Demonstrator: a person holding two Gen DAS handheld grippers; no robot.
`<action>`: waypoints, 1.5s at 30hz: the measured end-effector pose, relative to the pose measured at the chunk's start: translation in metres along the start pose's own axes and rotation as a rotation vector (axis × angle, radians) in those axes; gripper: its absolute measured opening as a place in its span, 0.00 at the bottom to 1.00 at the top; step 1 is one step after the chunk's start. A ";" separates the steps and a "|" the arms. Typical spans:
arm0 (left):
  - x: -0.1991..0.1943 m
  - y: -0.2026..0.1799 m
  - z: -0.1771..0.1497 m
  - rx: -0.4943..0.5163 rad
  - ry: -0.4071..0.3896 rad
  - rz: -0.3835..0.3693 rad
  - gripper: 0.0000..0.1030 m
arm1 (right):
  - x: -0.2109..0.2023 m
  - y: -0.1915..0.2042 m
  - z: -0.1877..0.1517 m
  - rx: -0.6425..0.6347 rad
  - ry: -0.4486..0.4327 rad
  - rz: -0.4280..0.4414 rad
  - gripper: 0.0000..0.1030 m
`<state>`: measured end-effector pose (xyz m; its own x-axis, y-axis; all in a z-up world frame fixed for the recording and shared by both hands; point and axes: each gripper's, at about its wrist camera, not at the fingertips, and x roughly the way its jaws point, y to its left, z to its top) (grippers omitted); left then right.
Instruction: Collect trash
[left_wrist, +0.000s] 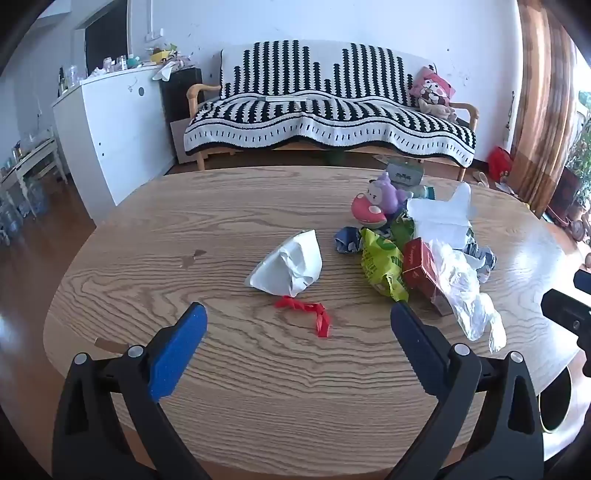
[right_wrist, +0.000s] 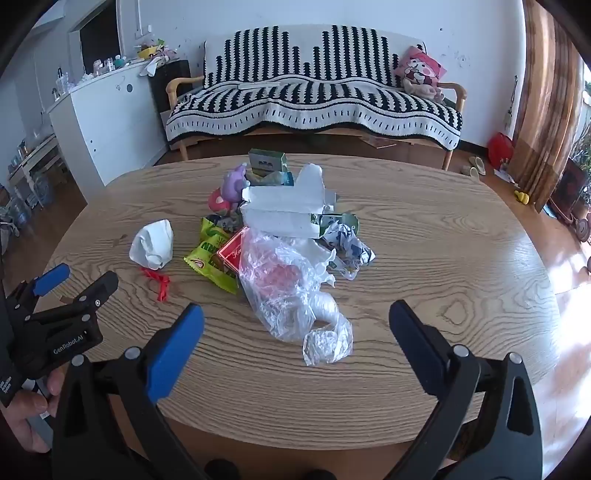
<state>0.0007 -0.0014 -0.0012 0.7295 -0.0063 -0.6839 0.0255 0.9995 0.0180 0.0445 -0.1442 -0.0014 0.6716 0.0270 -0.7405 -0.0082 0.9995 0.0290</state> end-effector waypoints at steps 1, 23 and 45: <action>0.001 -0.001 0.000 0.005 0.007 -0.002 0.94 | 0.000 0.000 0.000 0.003 0.003 0.001 0.95; 0.001 -0.001 -0.003 0.003 0.004 0.002 0.94 | 0.001 -0.001 0.001 0.010 0.005 0.009 0.95; 0.002 -0.003 -0.005 0.007 0.012 0.000 0.94 | 0.001 -0.001 0.000 0.010 0.005 0.009 0.95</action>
<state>-0.0010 -0.0038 -0.0060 0.7213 -0.0057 -0.6926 0.0299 0.9993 0.0229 0.0456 -0.1456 -0.0023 0.6675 0.0363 -0.7437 -0.0072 0.9991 0.0423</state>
